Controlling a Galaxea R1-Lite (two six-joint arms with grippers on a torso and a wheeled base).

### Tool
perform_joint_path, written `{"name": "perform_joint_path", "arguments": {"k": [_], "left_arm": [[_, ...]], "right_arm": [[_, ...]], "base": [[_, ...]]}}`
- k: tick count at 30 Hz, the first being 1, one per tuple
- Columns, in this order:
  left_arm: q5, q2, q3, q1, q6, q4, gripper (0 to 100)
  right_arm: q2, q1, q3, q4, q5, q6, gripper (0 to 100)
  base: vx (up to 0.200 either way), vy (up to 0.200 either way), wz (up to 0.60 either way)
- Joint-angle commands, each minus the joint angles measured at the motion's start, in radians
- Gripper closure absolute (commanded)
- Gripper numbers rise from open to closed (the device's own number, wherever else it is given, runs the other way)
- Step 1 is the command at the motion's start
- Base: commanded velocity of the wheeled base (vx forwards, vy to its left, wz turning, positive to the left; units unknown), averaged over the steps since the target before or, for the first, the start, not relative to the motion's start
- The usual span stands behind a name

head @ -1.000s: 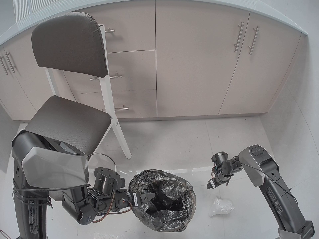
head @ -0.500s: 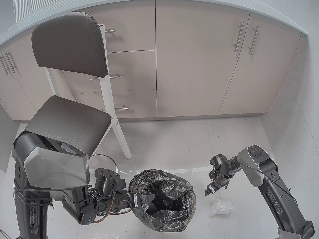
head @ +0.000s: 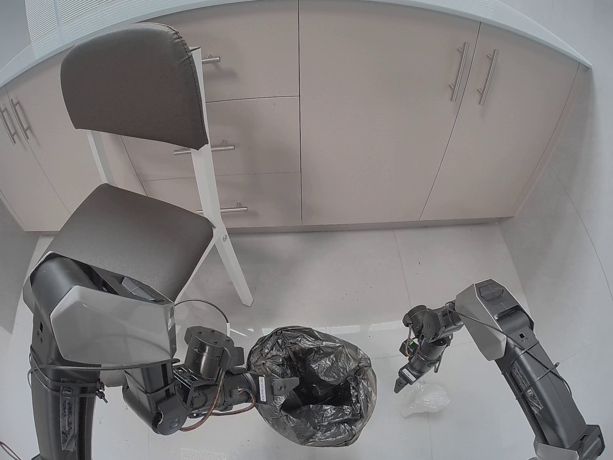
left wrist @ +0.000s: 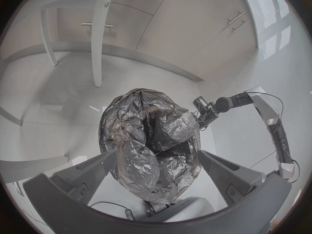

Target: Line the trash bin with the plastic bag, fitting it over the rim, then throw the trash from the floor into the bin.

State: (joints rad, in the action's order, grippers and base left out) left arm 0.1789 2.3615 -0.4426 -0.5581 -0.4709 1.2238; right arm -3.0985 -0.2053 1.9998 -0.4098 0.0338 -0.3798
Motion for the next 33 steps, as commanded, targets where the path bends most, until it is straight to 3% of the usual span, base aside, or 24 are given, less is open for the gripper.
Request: {"name": "perform_joint_path", "arguments": {"k": [1,11,22,27,33], "left_arm": [[-0.022,0.012,-0.004,-0.002,0.001,0.005,0],[-0.095,0.114,0.031,-0.02,0.031,0.223,0],[-0.101,0.137,0.031,-0.025,0.037,0.24,0],[-0.167,0.165,0.021,-0.039,0.043,0.26,0],[-0.171,0.185,0.024,-0.042,0.06,0.298,0]], "right_arm": [[-0.001,0.0,0.0,-0.021,0.003,-0.001,0],[-0.001,0.0,0.0,-0.049,0.003,0.009,0],[-0.001,0.0,0.0,-0.049,0.001,0.012,0],[-0.001,0.0,0.0,-0.049,0.001,0.012,0],[-0.001,0.0,0.0,-0.049,0.001,0.012,0]], "base": [[0.0,0.0,0.0],[0.0,0.0,0.0],[0.0,0.0,0.0],[0.0,0.0,0.0],[0.0,0.0,0.0]]}}
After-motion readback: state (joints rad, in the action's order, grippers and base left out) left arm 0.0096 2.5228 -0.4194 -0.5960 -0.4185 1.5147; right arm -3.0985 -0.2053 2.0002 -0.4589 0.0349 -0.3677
